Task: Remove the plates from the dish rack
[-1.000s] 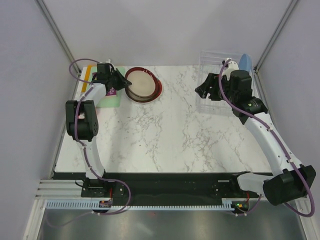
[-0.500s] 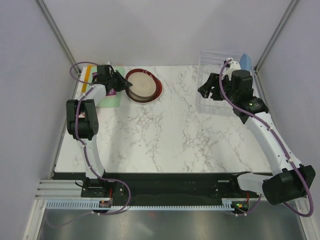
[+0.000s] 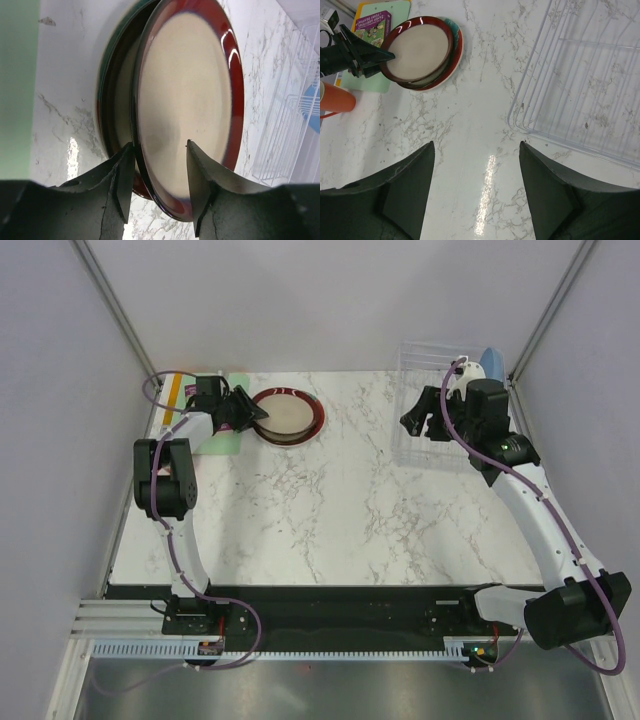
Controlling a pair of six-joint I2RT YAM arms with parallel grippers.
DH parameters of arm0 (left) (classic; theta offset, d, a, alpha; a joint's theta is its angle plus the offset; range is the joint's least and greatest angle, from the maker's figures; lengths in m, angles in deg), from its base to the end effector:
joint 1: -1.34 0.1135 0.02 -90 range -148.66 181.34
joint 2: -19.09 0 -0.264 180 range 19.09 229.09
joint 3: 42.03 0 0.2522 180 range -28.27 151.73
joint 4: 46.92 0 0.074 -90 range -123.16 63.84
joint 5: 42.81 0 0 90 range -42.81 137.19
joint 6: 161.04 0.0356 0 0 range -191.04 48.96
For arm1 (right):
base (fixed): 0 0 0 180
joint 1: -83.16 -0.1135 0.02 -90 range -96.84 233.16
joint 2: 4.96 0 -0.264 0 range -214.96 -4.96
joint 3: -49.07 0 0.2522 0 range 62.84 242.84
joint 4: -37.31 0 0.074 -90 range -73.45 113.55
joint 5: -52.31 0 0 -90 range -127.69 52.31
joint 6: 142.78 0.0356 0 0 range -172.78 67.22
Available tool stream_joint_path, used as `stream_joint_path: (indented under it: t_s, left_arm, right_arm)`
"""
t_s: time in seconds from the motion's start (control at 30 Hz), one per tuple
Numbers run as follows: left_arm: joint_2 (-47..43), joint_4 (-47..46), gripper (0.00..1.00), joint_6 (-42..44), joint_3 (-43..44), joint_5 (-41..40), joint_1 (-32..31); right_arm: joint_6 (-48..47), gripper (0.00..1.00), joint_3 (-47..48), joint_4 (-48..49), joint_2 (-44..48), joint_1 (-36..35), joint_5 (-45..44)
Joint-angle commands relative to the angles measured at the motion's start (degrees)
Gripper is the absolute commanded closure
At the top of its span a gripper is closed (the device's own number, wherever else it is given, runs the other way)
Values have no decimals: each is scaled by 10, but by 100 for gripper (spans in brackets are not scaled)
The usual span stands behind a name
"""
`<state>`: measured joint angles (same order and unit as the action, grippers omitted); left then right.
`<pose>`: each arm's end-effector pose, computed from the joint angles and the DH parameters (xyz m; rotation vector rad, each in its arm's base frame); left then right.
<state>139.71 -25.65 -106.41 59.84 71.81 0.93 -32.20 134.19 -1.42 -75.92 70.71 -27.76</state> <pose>0.4746 -0.0182 0.1912 -0.4702 2.2761 -0.8113 0.2698 0.0658 0.3794 0.0309 2.0340 0.5400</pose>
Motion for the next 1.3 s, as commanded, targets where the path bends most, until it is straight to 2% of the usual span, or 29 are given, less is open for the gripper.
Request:
stream_joint_path:
  t_s: [0.0, 0.27, 0.4, 0.63, 0.73, 0.97, 1.07, 1.27]
  left_arm:
    - [-21, -6, 48, 21, -9, 14, -3]
    - [-22, 50, 47, 47, 2, -19, -5]
    - [-28, 74, 45, 59, 5, -51, -7]
    - [-53, 127, 43, 91, 7, -159, -28]
    - [-58, 150, 40, 109, 13, -213, -48]
    - [-64, 185, 35, 123, 21, -268, -69]
    - [-84, 191, 35, 114, 2, -273, -74]
    - [-181, 182, 35, 100, -45, -274, -103]
  right_arm:
    - [-16, 25, 31, -1, 11, 5, -19]
    - [-59, 19, 69, -19, -3, 15, -96]
    - [-84, 16, 104, -33, -30, 18, -181]
    - [-117, 14, 156, -53, -81, 30, -305]
    - [-118, 12, 170, -56, -103, 41, -312]
    - [-110, 11, 188, -50, -131, 61, -339]
    - [-115, 11, 208, -48, -154, 73, -371]
    - [-128, 13, 261, -35, -234, 92, -445]
